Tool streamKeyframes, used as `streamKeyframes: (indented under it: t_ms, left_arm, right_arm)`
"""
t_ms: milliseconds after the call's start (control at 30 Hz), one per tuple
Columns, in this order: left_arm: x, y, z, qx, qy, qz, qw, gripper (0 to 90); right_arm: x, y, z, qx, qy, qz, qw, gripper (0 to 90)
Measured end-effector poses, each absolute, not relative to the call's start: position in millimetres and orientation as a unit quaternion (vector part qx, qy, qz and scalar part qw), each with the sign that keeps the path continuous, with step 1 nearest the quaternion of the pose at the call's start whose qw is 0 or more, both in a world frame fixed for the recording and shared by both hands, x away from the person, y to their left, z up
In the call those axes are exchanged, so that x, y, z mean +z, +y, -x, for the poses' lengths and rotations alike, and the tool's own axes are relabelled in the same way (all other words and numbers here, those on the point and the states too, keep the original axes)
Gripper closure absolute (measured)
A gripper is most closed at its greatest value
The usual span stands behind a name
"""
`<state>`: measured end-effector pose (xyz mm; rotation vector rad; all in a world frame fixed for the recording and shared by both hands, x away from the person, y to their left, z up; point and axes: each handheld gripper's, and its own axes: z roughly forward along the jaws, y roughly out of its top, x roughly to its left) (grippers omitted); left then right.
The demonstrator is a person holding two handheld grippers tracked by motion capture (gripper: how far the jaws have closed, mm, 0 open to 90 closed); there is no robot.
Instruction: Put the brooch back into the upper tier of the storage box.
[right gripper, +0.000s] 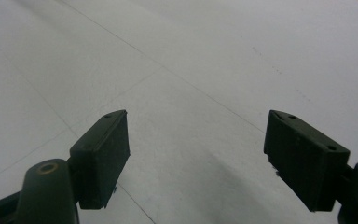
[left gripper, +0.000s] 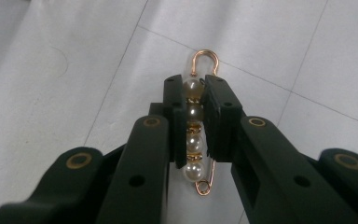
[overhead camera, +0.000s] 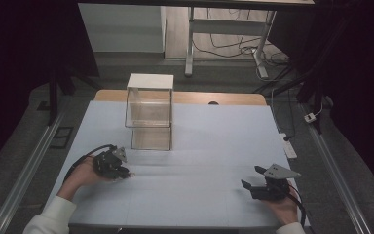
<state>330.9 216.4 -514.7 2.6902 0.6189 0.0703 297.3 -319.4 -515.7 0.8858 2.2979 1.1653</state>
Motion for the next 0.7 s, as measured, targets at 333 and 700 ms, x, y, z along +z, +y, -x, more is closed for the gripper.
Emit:
streamKeyframes:
  t_ms: [333,700]
  left_arm:
    - [-506.9,220.4,-327.9,0.028,0.235,-0.950,0.204,79.2]
    - [-492.5,229.1,-320.7,0.042,0.260,-0.933,0.246,79.2]
  right_arm:
    - [-515.2,-320.2,-297.4,0.421,0.824,-0.318,0.208,22.1]
    - [-514.8,-320.1,-297.4,0.423,0.822,-0.315,0.213,22.5]
